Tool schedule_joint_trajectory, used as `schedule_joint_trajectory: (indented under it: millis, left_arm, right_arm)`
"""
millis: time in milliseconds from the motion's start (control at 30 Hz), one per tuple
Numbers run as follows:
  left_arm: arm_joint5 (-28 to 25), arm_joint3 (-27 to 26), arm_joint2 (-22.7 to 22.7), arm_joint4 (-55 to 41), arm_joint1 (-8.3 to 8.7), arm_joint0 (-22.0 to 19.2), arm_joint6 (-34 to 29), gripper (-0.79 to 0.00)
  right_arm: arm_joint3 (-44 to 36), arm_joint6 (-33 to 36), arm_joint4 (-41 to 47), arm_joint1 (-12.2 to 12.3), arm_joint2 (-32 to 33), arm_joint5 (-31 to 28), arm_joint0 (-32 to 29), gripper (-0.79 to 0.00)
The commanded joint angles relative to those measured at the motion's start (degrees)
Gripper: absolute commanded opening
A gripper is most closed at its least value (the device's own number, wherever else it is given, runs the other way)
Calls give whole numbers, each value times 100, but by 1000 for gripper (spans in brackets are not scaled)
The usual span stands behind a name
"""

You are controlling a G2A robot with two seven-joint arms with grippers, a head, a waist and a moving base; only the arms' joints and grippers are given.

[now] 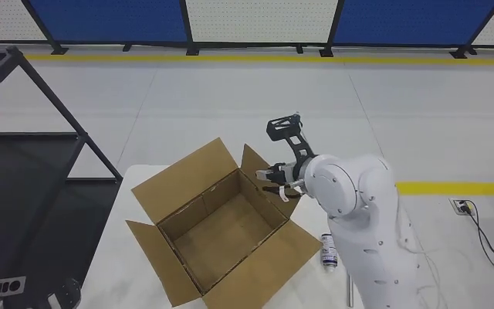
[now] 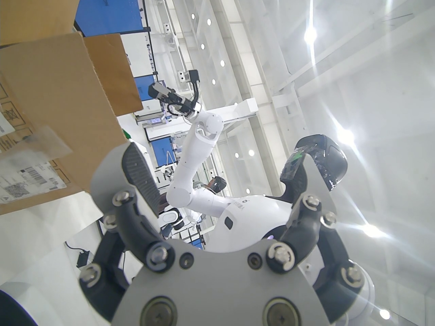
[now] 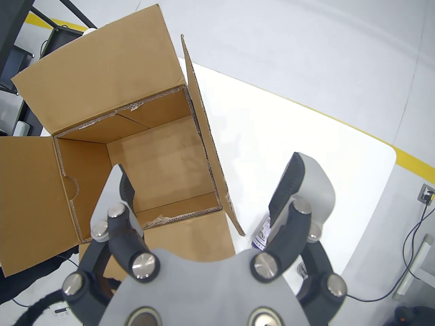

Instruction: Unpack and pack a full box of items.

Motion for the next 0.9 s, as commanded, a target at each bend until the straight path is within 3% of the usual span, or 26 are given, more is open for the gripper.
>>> schedule_joint_trajectory:
  millis: [0,400,433,467,533,633,733,867]
  left_arm:
    - [24,-91,20,65,-5,2,89,0]
    - [-30,-68,-34,-12,-54,123,96,0]
    - [-33,-71,-38,3,-56,126,102,0]
    - [-36,-77,-36,10,-59,127,107,0]
    - [-41,-92,-22,9,-66,120,116,0]
    - [-51,-108,-13,36,-73,113,128,0]
    - [-54,-110,-9,39,-80,110,140,0]
    - [-62,-113,-12,45,-91,108,149,0]
  right_arm:
    - [372,-278,125,-21,-109,-36,107,0]
    - [2631,-359,724,-193,-557,-91,1432,0]
    - [2749,-355,744,-202,-581,-92,1503,-108]
    - [2854,-357,784,-212,-599,-88,1563,-394]
    - [3049,-373,830,-231,-643,-74,1676,-471]
    - [3336,-390,865,-262,-729,-61,1839,-526]
    - [3583,-415,944,-288,-780,-93,1981,-767]
    - [3963,-494,1100,-329,-837,-145,2187,-785]
